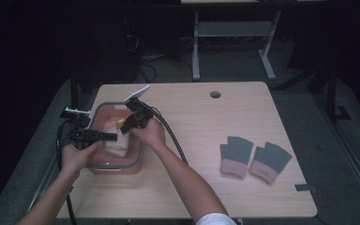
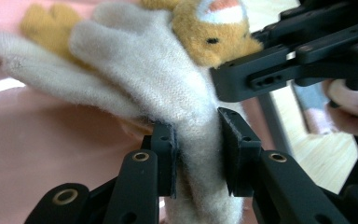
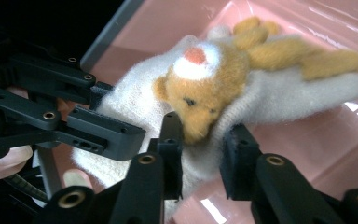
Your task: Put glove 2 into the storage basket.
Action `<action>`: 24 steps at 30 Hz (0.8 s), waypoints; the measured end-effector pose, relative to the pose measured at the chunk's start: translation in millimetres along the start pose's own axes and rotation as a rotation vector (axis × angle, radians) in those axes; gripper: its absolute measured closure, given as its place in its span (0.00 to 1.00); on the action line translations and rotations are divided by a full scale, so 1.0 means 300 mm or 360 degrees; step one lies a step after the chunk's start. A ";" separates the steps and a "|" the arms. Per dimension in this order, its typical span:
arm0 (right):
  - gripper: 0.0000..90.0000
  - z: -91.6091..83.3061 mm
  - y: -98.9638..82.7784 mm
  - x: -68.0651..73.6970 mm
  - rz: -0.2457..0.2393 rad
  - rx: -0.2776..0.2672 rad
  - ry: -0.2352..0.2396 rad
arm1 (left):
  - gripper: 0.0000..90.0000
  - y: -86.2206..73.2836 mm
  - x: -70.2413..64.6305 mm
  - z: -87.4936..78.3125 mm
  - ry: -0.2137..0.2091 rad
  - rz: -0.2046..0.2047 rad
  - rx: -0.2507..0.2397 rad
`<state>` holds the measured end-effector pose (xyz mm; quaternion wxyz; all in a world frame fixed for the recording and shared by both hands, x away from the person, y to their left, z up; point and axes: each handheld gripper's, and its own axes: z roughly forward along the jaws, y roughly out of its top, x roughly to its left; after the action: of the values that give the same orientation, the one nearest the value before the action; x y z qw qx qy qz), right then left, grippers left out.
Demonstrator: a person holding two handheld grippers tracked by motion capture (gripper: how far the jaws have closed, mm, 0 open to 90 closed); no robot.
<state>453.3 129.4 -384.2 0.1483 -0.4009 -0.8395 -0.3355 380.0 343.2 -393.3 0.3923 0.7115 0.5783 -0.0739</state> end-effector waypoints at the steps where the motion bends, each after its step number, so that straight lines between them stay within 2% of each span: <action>1: 0.76 -0.001 0.000 0.001 -0.0002 0.0005 -0.0014 | 0.77 -0.003 0.000 0.005 0.0020 -0.0001 0.0020; 3: 0.74 -0.005 -0.001 0.003 -0.0007 0.0010 -0.0029 | 0.77 -0.006 -0.001 0.009 0.0043 -0.0017 0.0034; 4: 0.73 -0.007 -0.002 0.003 -0.0014 0.0013 -0.0037 | 0.77 -0.007 0.000 0.011 0.0062 -0.0003 0.0042; 5: 0.72 -0.010 -0.002 0.004 -0.0020 0.0017 -0.0043 | 0.77 -0.009 -0.003 0.014 0.0077 -0.0023 0.0049; 11: 0.67 -0.018 -0.006 0.010 -0.0036 0.0029 -0.0086 | 0.76 -0.013 -0.003 0.024 0.0162 0.0014 0.0118; 15: 0.66 -0.034 -0.011 0.006 -0.0028 -0.0002 -0.0092 | 0.76 -0.017 -0.008 0.035 0.0236 0.0044 0.0170; 20: 0.67 -0.047 -0.019 0.001 -0.0030 -0.0012 -0.0086 | 0.72 -0.015 -0.007 0.034 0.0257 0.0040 0.0192; 24: 0.67 -0.057 -0.025 0.002 -0.0031 -0.0023 -0.0070 | 0.63 -0.006 -0.012 0.015 0.0281 0.0047 0.0186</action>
<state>446.8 114.7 -374.8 0.1236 -0.4010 -0.8440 -0.3341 378.8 337.5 -395.2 0.2987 0.7453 0.5948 -0.0387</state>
